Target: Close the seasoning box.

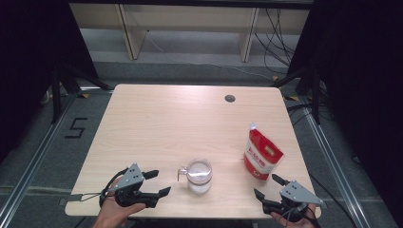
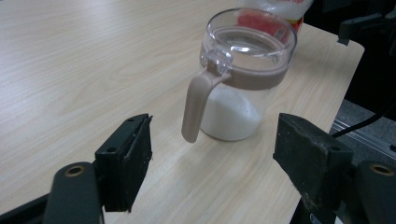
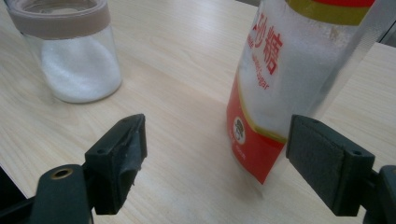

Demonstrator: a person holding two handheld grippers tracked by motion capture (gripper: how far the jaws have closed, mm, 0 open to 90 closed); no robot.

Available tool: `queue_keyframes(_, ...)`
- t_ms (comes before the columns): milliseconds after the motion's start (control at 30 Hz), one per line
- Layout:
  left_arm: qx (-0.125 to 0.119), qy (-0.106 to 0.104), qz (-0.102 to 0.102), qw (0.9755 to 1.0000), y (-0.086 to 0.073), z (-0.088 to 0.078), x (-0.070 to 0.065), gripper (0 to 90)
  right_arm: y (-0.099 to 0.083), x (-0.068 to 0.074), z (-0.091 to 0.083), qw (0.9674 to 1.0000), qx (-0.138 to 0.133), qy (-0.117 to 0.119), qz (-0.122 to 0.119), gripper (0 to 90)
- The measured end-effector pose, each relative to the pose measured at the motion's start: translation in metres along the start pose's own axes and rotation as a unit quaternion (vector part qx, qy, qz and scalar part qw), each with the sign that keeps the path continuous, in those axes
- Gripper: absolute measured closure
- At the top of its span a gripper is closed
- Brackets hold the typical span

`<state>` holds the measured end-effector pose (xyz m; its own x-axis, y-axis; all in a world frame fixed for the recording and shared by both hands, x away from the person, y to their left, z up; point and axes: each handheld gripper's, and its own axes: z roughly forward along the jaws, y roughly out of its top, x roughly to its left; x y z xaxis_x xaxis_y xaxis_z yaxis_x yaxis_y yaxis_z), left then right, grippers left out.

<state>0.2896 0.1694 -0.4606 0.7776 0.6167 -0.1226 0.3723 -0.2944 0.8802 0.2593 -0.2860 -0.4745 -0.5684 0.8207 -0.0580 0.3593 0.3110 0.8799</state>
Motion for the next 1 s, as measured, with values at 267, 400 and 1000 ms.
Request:
queue_keyframes(267, 0.004, 0.004, -0.011, 0.9999, -0.012, -0.005, -0.001, 26.3, 0.000, 0.000, 0.000, 1.0000, 0.000, 0.000, 0.000, 21.1)
queue_keyframes(400, 0.007, 0.007, -0.009, 0.9999, -0.014, -0.008, 0.000, 25.7, 0.000, -0.001, 0.001, 1.0000, -0.004, 0.002, -0.004, 21.1)
queue_keyframes(1000, 0.039, 0.011, 0.019, 0.9990, -0.028, -0.008, -0.005, 19.8, -0.001, 0.002, 0.000, 0.9999, 0.007, -0.001, 0.013, 20.9)
